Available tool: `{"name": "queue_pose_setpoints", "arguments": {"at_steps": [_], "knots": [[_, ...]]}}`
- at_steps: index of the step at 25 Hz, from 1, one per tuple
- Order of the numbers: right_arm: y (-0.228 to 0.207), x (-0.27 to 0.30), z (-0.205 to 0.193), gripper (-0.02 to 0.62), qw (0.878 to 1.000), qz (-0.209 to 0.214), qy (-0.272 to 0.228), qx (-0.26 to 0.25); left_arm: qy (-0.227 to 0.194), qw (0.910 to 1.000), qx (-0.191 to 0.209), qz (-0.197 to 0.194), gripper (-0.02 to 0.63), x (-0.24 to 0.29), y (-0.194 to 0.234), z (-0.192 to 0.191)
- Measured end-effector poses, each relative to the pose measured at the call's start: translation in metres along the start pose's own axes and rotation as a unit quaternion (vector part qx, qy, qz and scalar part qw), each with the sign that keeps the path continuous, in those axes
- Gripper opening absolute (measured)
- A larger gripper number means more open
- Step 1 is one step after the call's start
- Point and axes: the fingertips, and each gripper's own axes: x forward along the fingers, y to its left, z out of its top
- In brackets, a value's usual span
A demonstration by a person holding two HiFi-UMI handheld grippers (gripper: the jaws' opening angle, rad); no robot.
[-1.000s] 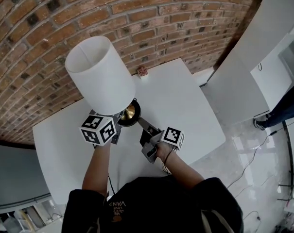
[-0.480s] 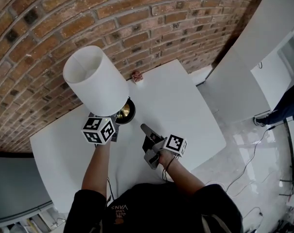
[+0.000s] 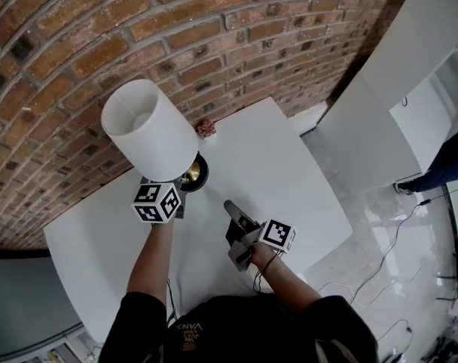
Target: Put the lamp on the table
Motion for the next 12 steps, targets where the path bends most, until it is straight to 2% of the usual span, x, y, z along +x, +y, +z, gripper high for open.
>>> {"name": "queue_pose_setpoints", "arguments": {"at_steps": [8,12], "knots": [[-0.001,0.003,0.004,0.084,1.000,0.009,-0.003,0.002,0.004,0.9997,0.022,-0.006,0.138,0.023,0.003,-0.004],[-0.009,-0.002,0.009,0.084,1.000,-0.010,-0.005,-0.010,-0.002,0.9997,0.021,-0.009,0.138,0.029,0.003,-0.005]]}}
